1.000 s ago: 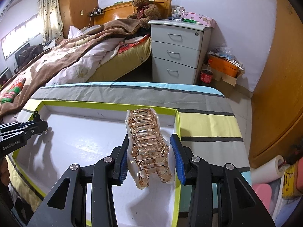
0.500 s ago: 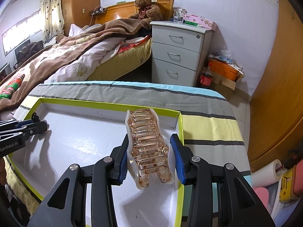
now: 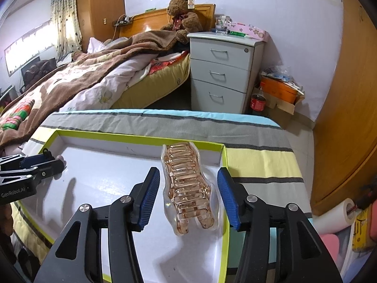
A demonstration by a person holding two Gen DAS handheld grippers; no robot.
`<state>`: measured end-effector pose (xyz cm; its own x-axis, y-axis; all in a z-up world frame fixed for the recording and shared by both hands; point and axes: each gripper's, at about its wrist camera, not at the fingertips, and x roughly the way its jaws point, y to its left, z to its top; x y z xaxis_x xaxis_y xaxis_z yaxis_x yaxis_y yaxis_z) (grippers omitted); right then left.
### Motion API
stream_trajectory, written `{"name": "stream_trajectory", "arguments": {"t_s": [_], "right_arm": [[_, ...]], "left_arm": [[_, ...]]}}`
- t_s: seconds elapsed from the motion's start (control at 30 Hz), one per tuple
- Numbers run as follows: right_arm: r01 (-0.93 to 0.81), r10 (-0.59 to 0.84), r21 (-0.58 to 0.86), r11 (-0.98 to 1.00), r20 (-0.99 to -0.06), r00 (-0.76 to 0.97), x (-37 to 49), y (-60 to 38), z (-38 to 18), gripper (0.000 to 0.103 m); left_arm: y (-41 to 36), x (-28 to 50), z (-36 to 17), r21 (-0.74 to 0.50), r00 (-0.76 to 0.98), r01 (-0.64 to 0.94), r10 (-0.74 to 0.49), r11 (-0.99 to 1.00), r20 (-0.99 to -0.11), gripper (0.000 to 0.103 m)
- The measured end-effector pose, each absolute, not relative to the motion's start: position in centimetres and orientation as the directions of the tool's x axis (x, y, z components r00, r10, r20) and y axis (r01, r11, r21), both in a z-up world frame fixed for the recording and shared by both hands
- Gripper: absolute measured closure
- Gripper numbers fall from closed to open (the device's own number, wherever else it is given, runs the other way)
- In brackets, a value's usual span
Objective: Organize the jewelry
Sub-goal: 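Release the claw clip in the green box with the right tool while the left tool releases the black charm, then move both tools back from the green box to the remaining jewelry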
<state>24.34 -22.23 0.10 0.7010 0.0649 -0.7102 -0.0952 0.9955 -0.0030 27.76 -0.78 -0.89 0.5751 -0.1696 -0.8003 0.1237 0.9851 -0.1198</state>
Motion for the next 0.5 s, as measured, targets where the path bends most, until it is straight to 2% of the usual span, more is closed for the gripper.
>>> {"name": "stream_trajectory", "arguments": {"t_s": [0.5], "right_arm": [[-0.093,0.088,0.027,0.995,-0.656,0.749,20.7,-22.0,3.1,0.047]], "left_arm": [[-0.1,24.5,1.4,-0.128,0.61,0.119,-0.174,0.985,-0.773,0.048]]}}
